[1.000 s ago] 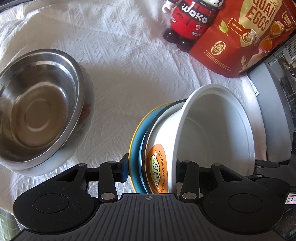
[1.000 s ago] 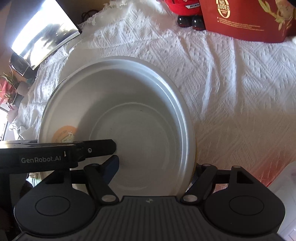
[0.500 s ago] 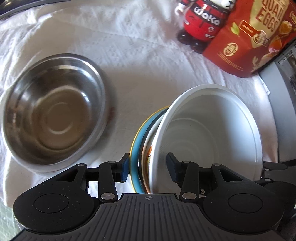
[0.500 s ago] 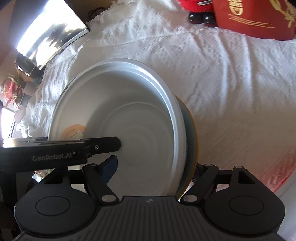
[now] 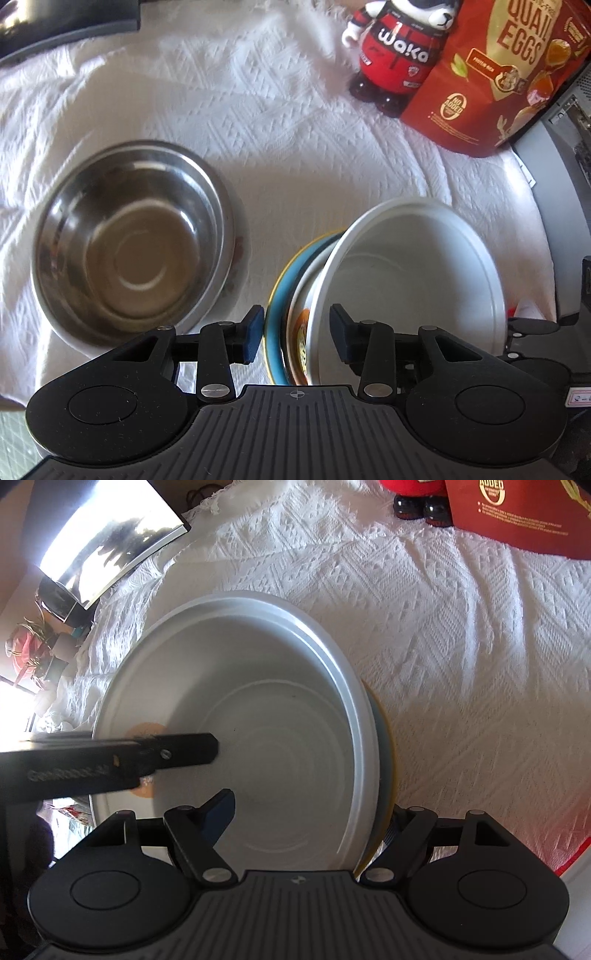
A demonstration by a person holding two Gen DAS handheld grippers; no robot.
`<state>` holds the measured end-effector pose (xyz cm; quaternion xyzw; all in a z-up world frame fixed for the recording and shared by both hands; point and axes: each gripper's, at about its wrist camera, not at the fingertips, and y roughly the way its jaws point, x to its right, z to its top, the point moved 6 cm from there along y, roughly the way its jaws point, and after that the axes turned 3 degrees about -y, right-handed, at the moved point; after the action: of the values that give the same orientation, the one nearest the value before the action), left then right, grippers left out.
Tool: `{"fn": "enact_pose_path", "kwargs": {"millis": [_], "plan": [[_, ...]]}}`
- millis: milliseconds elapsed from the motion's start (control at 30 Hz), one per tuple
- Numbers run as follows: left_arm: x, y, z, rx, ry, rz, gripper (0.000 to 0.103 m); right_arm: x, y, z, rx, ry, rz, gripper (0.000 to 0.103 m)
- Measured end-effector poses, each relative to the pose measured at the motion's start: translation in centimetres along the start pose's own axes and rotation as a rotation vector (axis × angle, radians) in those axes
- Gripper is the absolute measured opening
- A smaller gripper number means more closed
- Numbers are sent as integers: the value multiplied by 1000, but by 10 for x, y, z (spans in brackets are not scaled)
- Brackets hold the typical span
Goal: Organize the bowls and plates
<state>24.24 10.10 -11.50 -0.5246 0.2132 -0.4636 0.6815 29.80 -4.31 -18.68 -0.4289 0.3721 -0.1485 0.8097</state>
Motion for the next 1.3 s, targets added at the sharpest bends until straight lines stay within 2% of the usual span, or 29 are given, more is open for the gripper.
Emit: {"fn": "enact_pose_path", "kwargs": {"millis": [267,667,900,1067,1133,1300], "plan": [[2,3,1,-8,23,3,41,10,-14,13,69,7,-63,80],[3,15,-6,-40,45,3,42,43,-10,18,75,134,-123,79],[3,17,-6,-48,47,-2,42,42,-2,16,56,146,-87,79],[3,20,-6,-54,43,-8,43,36,6,12,21,184,23,79],[4,20,-6,-54,43,-13,44,35,6,11,18,186,34,79],[3,20,-7,-44,44,-38,44,31,6,10,2,170,23,68]]}}
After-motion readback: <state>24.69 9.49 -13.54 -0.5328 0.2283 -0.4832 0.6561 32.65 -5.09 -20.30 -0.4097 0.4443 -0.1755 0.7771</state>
